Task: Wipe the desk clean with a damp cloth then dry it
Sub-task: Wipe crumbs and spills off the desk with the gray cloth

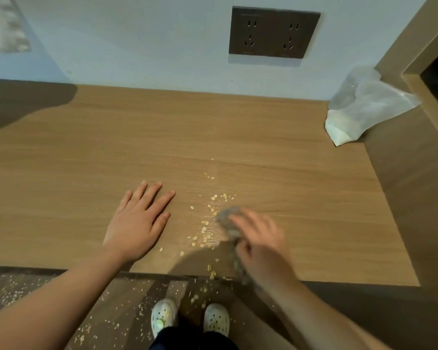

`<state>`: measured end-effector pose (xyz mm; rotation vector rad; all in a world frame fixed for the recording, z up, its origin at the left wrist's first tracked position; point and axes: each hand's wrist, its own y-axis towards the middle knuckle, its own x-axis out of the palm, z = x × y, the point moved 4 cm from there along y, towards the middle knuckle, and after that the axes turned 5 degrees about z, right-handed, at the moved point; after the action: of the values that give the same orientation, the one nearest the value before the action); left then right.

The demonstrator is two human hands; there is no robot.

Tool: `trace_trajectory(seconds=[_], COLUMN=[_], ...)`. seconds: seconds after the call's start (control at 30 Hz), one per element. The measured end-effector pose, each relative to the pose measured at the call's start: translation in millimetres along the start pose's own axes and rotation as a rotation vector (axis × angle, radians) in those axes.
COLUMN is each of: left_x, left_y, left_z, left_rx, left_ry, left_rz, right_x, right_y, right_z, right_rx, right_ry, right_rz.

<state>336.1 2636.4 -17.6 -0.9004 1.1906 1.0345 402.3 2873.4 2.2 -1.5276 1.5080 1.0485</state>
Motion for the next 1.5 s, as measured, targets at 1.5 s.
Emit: trace_trajectory(seconds=[1.5], left_x=[1.3], left_y=[1.7], left_z=[-26.4], left_rx=[-0.114], left_ry=[0.058], left_rz=[0.028], right_x=[21.9], right_y=[147.9], right_z=[-38.8], right_rx=[-0.176], right_ry=[-0.006], right_rz=[-0.001])
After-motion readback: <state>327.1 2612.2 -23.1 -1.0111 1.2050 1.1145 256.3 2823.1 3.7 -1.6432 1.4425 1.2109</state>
